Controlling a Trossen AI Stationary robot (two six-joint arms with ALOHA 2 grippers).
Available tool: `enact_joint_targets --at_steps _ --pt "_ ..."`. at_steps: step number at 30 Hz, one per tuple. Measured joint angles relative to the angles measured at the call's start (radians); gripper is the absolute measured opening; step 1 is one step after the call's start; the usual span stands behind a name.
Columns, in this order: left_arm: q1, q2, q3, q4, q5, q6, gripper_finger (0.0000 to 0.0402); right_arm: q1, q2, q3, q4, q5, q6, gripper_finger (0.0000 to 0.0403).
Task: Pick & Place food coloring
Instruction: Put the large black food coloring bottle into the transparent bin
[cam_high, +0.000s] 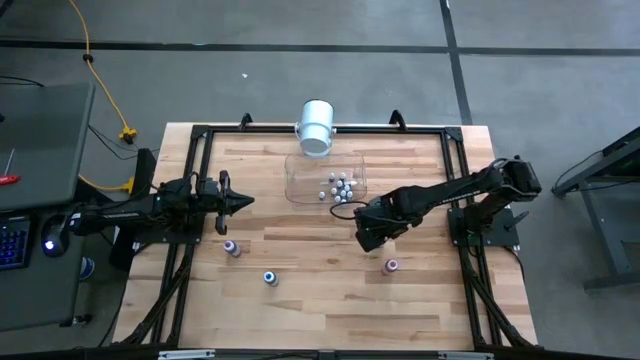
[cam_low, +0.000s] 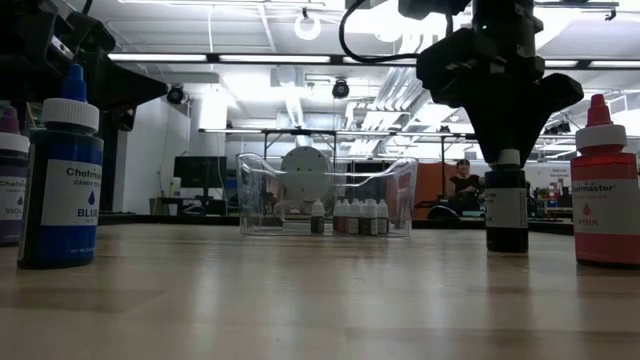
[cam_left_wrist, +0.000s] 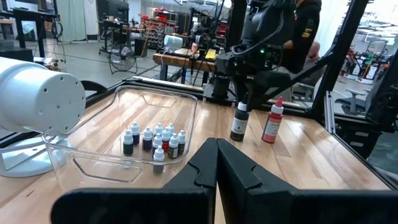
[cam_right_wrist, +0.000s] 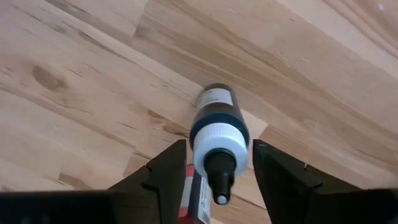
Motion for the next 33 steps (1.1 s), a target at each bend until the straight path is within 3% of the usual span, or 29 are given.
enact_joint_targets --at_steps 9,33 --pt "0.000 0.000 0.000 0.000 0.000 0.000 0.0001 0.000 0.000 0.000 -0.014 -0.006 -0.007 0.0122" --pt "0.000 0.000 0.000 0.000 0.000 0.000 0.0001 0.000 -0.004 0.001 -0.008 0.062 -0.036 0.0115"
